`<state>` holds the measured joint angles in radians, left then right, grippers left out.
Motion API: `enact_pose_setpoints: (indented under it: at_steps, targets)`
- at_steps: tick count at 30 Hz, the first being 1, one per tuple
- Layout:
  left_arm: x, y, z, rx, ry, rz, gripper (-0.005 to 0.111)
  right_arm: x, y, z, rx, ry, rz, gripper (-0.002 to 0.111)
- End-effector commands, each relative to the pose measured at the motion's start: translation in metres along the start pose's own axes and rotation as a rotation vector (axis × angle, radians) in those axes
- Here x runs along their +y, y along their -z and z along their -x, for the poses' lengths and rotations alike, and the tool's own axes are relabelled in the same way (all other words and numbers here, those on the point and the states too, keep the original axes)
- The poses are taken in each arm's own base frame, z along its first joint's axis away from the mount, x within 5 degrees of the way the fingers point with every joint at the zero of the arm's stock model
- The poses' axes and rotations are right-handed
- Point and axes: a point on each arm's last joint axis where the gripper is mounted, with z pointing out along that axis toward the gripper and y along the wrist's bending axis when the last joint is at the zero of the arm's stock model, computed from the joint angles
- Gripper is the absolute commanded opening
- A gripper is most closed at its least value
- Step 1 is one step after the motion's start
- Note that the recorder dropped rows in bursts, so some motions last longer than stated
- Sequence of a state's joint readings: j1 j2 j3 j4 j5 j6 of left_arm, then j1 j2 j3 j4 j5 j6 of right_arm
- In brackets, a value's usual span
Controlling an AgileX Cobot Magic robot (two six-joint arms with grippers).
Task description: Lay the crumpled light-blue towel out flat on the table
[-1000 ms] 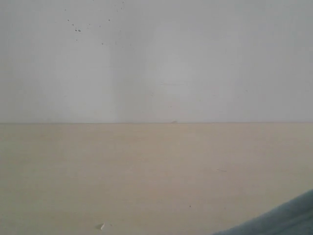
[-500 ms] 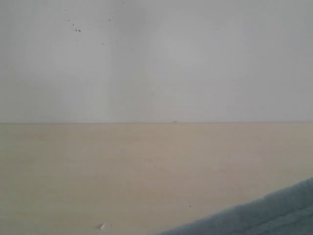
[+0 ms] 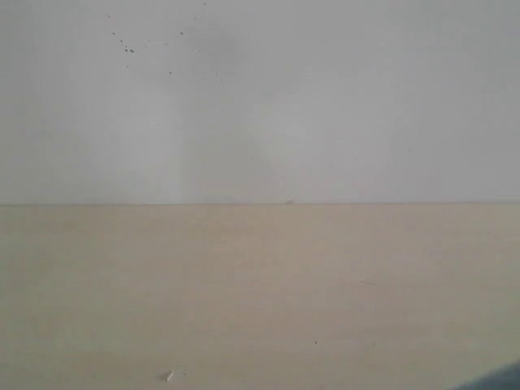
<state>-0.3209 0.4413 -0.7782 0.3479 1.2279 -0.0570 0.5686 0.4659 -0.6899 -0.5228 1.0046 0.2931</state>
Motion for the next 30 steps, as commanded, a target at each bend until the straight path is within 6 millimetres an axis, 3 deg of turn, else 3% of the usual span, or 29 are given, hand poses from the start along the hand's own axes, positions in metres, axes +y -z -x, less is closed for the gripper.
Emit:
enact_pose_setpoints:
  at_steps: [1,7,8,11,13,14,15,17,19,21,22,24,25,27,28,30]
  targets:
    - [-0.010,-0.041,0.021,0.126,-0.081,0.030,0.004,0.026,-0.054,0.009,-0.004,0.081,-0.021,0.000]
    - [-0.021,-0.100,0.049,0.241,-0.168,0.069,0.004,0.057,-0.125,0.019,0.110,0.136,-0.031,0.000]
    - [-0.023,-0.121,0.054,0.271,-0.176,0.070,0.004,0.061,-0.148,0.017,0.135,0.095,-0.019,0.000]
    - [-0.027,-0.158,0.060,0.330,-0.158,0.051,0.004,0.055,-0.191,0.009,0.187,-0.003,0.022,0.000]
    - [-0.025,-0.182,0.066,0.388,-0.153,0.058,0.004,0.041,-0.213,0.014,0.187,-0.048,0.013,0.000]
    - [-0.021,-0.196,0.073,0.401,-0.131,0.066,0.004,0.033,-0.223,0.026,0.154,-0.072,0.006,0.000]
    - [-0.017,-0.202,0.079,0.391,-0.109,0.073,0.004,0.030,-0.226,0.033,0.136,-0.073,0.003,0.000]
    - [-0.005,-0.216,0.107,0.308,-0.042,0.093,0.004,0.020,-0.237,0.073,0.051,-0.051,-0.026,0.000]
    - [0.003,-0.227,0.126,0.261,-0.022,0.102,0.004,0.015,-0.247,0.099,0.008,-0.054,-0.041,0.000]
    - [0.007,-0.238,0.131,0.263,-0.006,0.107,0.006,0.012,-0.257,0.111,0.017,-0.084,-0.062,0.000]
    - [0.006,-0.243,0.129,0.277,-0.009,0.105,0.011,0.013,-0.261,0.111,0.031,-0.087,-0.055,0.003]
    - [0.007,-0.255,0.123,0.316,0.009,0.097,0.036,0.017,-0.265,0.108,0.063,-0.053,-0.026,0.022]
    - [0.007,-0.261,0.121,0.325,0.036,0.092,0.058,0.019,-0.267,0.104,0.095,-0.056,-0.007,0.045]
    - [0.008,-0.263,0.120,0.331,0.090,0.110,0.073,0.020,-0.268,0.101,0.124,-0.045,-0.007,0.061]
    - [0.009,-0.262,0.120,0.331,0.097,0.112,0.072,0.019,-0.267,0.101,0.129,-0.045,-0.011,0.059]
    - [0.010,-0.254,0.121,0.330,0.114,0.113,0.062,0.018,-0.263,0.103,0.120,-0.048,-0.015,0.045]
